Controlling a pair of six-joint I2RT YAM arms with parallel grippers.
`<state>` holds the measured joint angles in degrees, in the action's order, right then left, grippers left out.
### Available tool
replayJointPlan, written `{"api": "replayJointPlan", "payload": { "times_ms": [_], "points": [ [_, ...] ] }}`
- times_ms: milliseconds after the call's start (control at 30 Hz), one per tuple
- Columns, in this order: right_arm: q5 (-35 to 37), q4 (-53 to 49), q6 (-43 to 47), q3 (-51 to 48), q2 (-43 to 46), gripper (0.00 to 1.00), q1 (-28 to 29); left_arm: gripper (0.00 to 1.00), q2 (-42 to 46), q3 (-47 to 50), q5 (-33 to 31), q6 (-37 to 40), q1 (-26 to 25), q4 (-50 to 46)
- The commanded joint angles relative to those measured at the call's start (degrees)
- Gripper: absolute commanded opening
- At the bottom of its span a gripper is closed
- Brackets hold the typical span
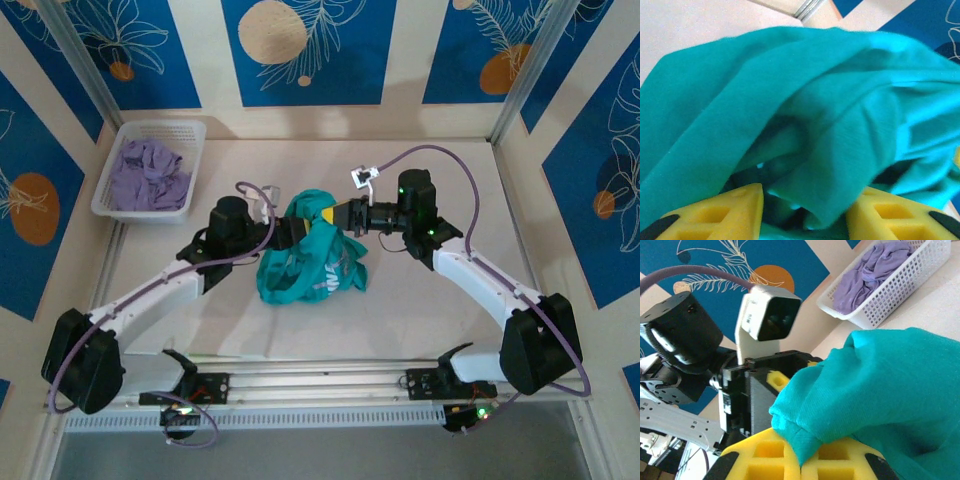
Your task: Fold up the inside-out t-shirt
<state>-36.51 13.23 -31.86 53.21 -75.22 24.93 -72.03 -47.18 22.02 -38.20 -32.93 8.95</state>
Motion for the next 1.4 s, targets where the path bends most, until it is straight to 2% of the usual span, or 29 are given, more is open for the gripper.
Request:
{"api": "replayJointPlan", "payload": {
  "times_ms": [0,167,233,400,500,567,700,767,833,1000,1167,1367],
  "points": [
    [-2.3,-2.0,4.3,-1.4,0.5,0.0,-0.3,0.4,-1.6,-2.0,-0.3,1.2,-0.4,2.3],
    [-2.6,-5.0,8.2,-3.3,2.1,0.0,-0.3,0.35,-3.0,-3.2,0.3,1.5,-0.3,4.0],
    [-2.9,-4.9,8.3,-3.6,2.4,0.0,-0.3,0.27,-3.8,-3.6,1.5,1.5,-0.4,4.3],
    [-2.0,-6.1,8.8,-3.4,2.7,0.0,-0.5,0.0,-4.5,-5.1,4.8,1.9,-0.2,3.9],
    [0.6,-8.8,10.3,-3.1,3.4,0.0,-0.7,0.0,-3.0,-6.2,6.0,1.5,0.3,2.5],
    [7.6,-13.5,13.3,-2.6,4.7,0.0,0.2,0.0,-2.0,-6.7,8.6,-2.5,1.5,3.1],
    [34.2,-25.9,22.7,-0.5,6.4,0.04,5.8,0.0,-0.8,-4.8,16.3,-19.7,4.6,16.0],
    [44.2,-28.7,23.5,0.4,6.5,0.07,7.8,0.0,-0.7,-4.7,18.1,-24.4,4.8,19.7],
    [47.9,-29.7,23.2,1.1,6.7,0.09,8.5,0.0,-0.5,-5.0,18.9,-25.8,4.7,19.9],
    [46.4,-29.3,22.4,2.1,8.3,0.23,9.1,0.0,1.4,-5.3,17.1,-21.9,4.7,14.1],
    [43.5,-29.7,26.1,1.9,12.5,0.34,9.3,0.0,2.1,-5.3,14.9,-18.3,4.7,9.2],
    [36.9,-27.3,28.9,1.0,16.3,0.38,11.3,0.0,1.5,-5.6,15.1,-17.7,4.6,8.9]
  ]
}}
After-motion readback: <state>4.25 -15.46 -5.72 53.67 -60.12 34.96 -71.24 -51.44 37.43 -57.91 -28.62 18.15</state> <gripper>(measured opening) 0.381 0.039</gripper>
